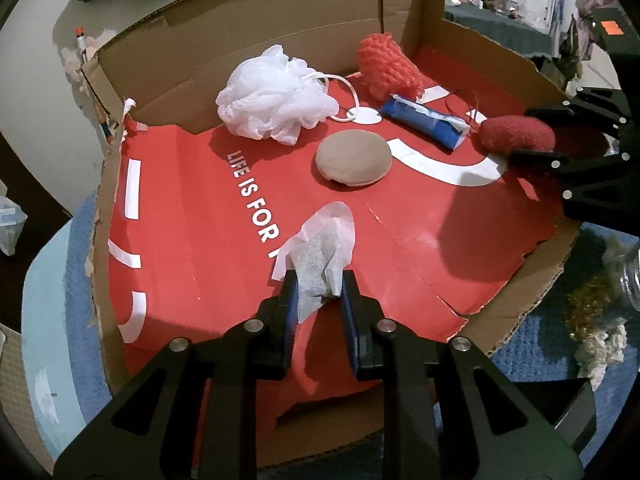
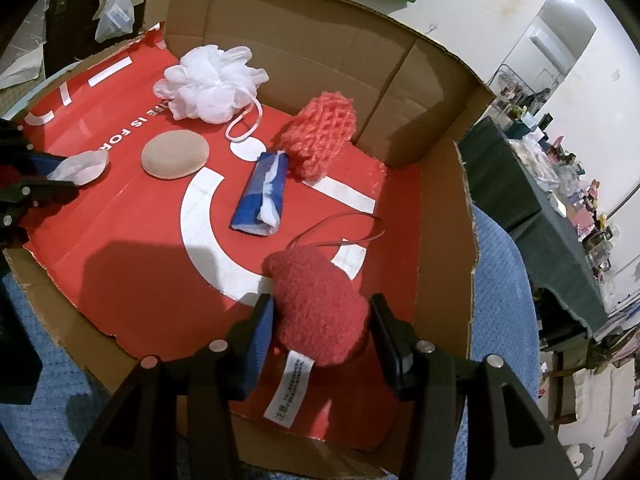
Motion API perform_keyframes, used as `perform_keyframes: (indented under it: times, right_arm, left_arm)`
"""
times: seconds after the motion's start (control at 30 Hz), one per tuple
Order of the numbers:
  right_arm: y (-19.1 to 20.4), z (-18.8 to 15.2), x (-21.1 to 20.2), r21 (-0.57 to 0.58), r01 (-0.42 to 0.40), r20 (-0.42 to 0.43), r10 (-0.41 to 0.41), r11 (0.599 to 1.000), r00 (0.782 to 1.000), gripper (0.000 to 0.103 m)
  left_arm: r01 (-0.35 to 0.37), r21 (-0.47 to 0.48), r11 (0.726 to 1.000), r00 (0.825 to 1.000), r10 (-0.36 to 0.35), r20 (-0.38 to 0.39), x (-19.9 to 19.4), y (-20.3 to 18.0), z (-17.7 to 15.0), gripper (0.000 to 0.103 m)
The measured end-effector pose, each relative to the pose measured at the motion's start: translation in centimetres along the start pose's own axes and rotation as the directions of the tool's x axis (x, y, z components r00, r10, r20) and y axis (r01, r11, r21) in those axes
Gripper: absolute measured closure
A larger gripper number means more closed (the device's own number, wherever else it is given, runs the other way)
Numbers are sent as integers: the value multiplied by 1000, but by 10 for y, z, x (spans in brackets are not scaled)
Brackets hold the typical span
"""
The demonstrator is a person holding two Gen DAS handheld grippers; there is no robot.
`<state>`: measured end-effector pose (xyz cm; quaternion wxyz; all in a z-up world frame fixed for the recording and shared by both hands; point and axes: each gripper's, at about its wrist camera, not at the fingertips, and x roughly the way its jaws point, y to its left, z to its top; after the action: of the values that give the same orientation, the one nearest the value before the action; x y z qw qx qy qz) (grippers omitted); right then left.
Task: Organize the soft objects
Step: 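Open the left gripper over the box while the right releases the plush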
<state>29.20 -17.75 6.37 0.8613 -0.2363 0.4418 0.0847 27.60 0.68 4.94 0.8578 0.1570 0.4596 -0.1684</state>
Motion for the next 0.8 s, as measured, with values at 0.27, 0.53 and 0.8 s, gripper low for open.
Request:
perform_keyframes:
  times: [0.27,0.53,0.8]
  right_arm:
    - [-2,2,-3,14,-21,10,21,1000,1000,34]
    - [-7,2,-15,29,-33,34,32,999,999,33]
    - [-17,-1,-35,54,-41,68,38,998,997,32]
  left_arm:
    - [46,-36,998,999,-47,-9,0,4,-1,83]
    - [88,-65,994,996,-88,3,-2,7,0,76]
    - [105,-79,991,993,-100,66,-15,8,-1,34]
